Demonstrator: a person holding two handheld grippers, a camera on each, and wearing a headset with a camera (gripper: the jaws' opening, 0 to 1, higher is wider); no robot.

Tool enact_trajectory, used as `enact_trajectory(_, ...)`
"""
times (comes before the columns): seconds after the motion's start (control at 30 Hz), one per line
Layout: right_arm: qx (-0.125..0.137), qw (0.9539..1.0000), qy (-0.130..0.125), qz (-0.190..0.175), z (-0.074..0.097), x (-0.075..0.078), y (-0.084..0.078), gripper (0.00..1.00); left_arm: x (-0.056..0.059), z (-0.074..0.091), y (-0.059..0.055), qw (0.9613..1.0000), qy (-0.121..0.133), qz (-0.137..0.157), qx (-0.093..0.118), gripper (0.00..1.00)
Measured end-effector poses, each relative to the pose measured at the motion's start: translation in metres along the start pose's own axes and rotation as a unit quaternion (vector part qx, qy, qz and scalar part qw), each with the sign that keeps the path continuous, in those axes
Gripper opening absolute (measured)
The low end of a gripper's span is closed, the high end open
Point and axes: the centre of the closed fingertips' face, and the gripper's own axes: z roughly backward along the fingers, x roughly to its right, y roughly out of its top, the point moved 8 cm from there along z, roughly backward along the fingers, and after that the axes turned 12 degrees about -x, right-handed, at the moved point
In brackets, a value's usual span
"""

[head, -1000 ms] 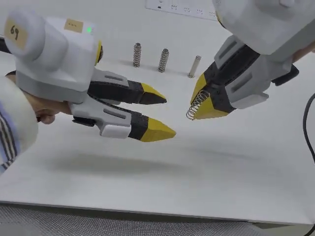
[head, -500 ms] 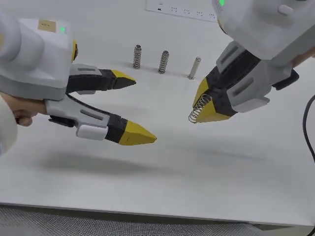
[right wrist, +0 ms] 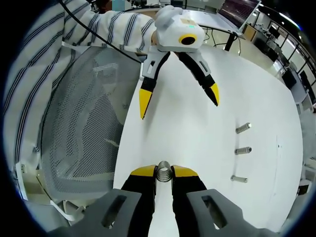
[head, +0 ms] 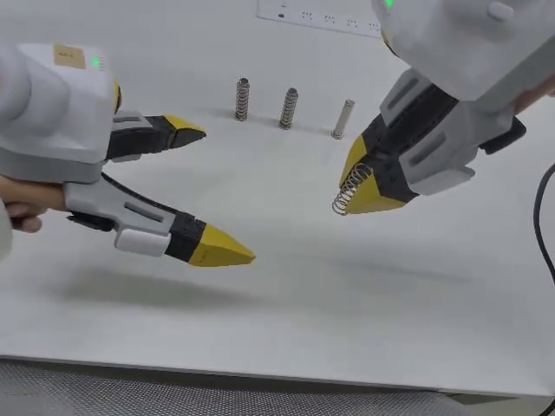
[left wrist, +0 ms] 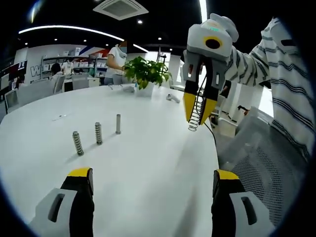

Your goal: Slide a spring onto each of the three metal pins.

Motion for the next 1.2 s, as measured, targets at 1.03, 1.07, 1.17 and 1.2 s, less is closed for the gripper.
enact_trajectory(1.03, -0.020, 0.9991, -0.030, -0.023, 0.014, 0.040, -0.018, 0.09, 0.002, -0.005, -0.012, 0.9995, 0.004, 0.026, -0.020, 0.98)
enact_trajectory(1.07, -0.020, 0.9990, -0.031, -0.025, 0.014, 0.043, -0.019, 0.09, 0.002, -0.005, -0.012, 0.9994, 0.004, 0.026, -0.021, 0.98)
enact_trajectory(1.17, -0.022, 0.9988, -0.034, -0.027, 0.014, 0.050, -0.021, 0.08, 0.001, -0.005, -0.012, 0.9993, 0.005, 0.027, -0.023, 0.98)
enact_trajectory(1.2, -0.024, 0.9986, -0.037, -0.030, 0.014, 0.054, -0.023, 0.08, 0.001, -0.005, -0.012, 0.9993, 0.005, 0.027, -0.023, 0.98)
